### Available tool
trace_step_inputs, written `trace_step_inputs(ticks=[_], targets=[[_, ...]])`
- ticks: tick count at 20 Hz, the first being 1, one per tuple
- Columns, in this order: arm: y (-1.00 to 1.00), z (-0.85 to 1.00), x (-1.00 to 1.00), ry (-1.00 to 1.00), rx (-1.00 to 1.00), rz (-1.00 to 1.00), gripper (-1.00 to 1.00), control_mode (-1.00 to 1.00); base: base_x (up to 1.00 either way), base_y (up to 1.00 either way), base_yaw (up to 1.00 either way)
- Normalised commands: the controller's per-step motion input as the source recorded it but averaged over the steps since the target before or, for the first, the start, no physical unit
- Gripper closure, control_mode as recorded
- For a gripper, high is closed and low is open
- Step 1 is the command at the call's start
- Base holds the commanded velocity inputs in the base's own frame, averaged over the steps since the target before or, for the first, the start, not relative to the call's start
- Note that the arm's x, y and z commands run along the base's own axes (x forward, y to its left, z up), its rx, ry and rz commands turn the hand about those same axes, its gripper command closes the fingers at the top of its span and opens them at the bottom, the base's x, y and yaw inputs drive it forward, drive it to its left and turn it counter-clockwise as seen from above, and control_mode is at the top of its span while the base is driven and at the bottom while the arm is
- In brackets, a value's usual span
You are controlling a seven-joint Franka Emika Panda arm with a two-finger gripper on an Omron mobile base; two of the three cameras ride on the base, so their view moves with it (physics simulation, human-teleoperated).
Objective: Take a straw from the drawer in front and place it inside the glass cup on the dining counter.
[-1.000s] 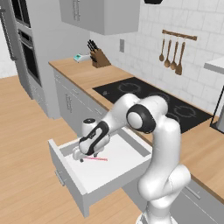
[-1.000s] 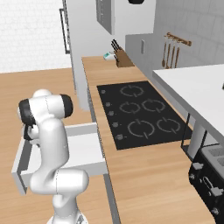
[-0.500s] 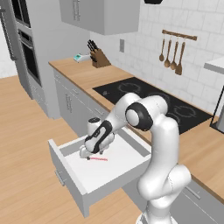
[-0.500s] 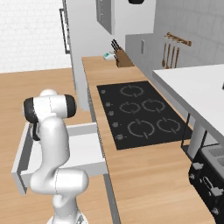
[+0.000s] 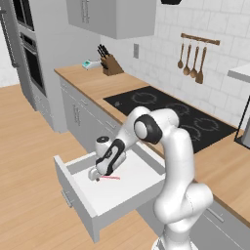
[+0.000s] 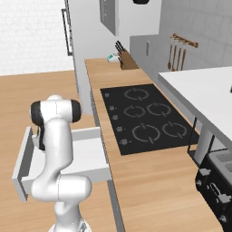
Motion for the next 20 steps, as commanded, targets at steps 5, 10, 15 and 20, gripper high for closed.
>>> trace_step_inputs(ticks=[5, 10, 15, 20], targets=[[0.04, -0.18, 0.45, 0.00, 0.00, 0.09, -1.00, -1.00, 0.00, 0.00, 0.00], [0.00, -0.29, 0.07, 0.00, 0.00, 0.06, -1.00, -1.00, 0.00, 0.00, 0.00], [0.00, -0.41, 0.00, 0.00, 0.00, 0.04, 1.00, -1.00, 0.00, 0.00, 0.00], [0.00, -0.38, 0.00, 0.00, 0.00, 0.03, 1.00, -1.00, 0.00, 0.00, 0.00]])
